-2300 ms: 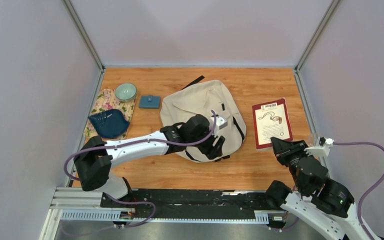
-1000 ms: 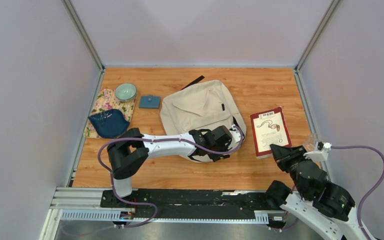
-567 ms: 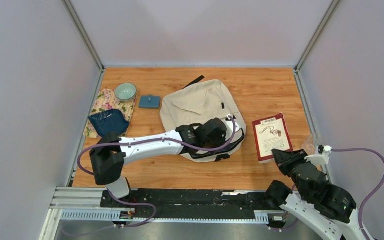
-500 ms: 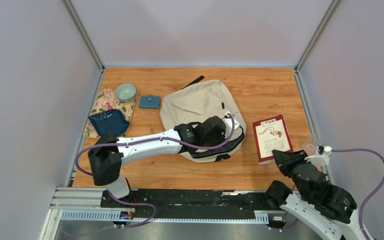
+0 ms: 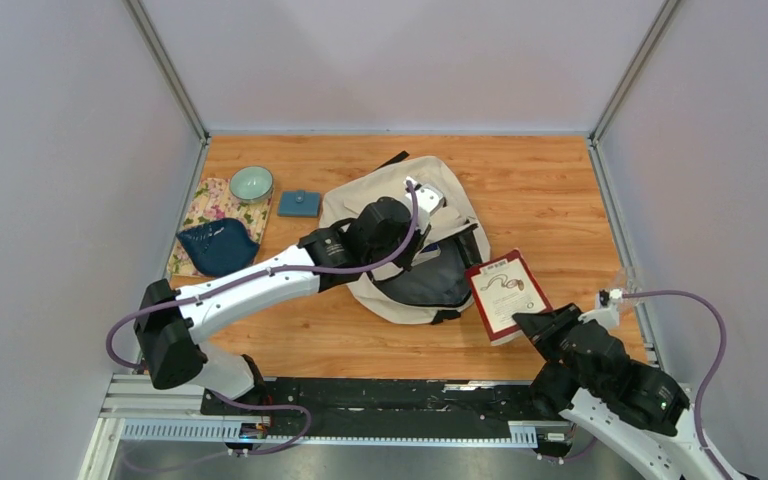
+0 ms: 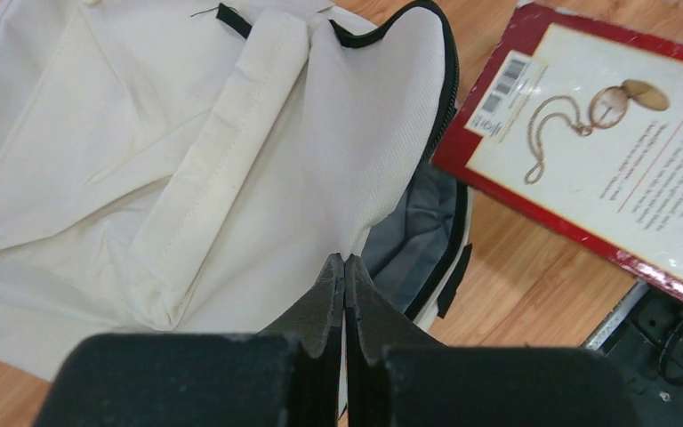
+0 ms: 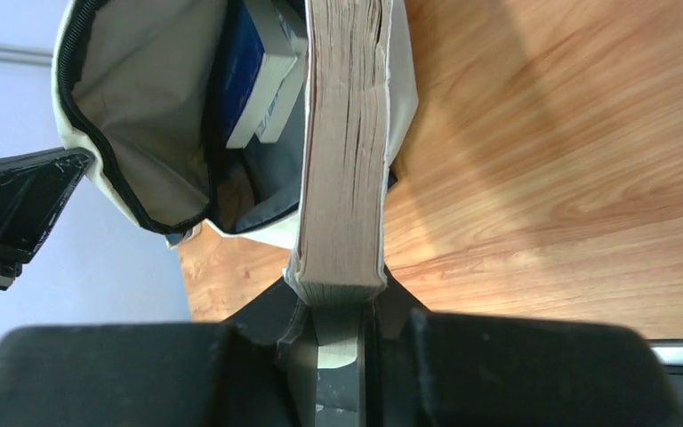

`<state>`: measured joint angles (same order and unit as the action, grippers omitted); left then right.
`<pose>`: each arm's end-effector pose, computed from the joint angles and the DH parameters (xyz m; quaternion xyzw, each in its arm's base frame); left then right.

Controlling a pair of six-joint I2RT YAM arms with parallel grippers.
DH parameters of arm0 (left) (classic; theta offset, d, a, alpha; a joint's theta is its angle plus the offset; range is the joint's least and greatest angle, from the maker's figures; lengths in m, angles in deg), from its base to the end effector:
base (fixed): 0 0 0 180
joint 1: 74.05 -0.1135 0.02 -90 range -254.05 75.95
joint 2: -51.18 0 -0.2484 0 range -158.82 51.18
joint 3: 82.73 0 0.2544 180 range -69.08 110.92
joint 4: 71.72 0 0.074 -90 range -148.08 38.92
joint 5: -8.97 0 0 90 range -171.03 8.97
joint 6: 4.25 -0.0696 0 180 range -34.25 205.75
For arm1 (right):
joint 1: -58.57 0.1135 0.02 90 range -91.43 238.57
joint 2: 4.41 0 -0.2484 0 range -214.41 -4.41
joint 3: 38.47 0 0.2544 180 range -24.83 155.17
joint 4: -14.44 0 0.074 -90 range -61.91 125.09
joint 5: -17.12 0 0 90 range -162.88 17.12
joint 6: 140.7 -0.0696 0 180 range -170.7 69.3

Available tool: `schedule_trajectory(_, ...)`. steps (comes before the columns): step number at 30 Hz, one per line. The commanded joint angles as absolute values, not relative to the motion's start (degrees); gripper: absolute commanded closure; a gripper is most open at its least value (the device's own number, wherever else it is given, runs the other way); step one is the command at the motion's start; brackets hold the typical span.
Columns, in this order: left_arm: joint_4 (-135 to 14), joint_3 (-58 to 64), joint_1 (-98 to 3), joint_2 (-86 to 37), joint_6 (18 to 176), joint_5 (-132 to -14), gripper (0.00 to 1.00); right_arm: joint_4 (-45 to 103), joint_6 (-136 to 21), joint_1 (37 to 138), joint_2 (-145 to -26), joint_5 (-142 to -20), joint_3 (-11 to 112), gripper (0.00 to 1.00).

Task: Pack the student bag
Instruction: Place the book in the student bag.

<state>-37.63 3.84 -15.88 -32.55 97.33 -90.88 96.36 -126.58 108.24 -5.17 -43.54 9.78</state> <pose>0.2046 -0.3071 0.2991 0.3047 0.8141 -0.2181 0.4437 0.0613 0.0196 0.2282 0.3090 0.8068 0.2985 0.4055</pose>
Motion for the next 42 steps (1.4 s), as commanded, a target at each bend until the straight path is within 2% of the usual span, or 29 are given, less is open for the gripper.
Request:
schedule_trajectory(1,-43.8,2.6,-15.5,-28.7,99.4,-88.4,1.0,84.3,-129.7,108.2,-2.3,-49.2,7.0,1.0)
schedule_trajectory(10,-47.4,-0.4,-15.5,-25.7,99.6,-82.3,1.0,58.7,-131.6,108.2,-7.7,-57.6,-3.5,1.0)
schedule_trajectory(27,-50.0,-3.0,-15.4,-21.3,101.1,-78.0,1.0,25.8,-133.8,108.1,-37.4,-56.6,-5.0,1.0)
schedule_trajectory(34,-50.6,-3.9,-15.4,-20.5,102.2,-78.0,1.0,15.5,-135.4,105.7,-57.6,-52.2,-0.9,1.0)
schedule_trajectory(40,-52.0,-5.9,-15.4,-19.5,104.4,-78.3,1.0,9.5,-133.0,98.0,-81.9,-62.7,8.8,1.0)
schedule_trajectory(42,-51.4,-5.9,-15.4,-19.3,104.4,-78.7,1.0,3.3,-132.9,97.9,-85.2,-63.8,8.9,0.99)
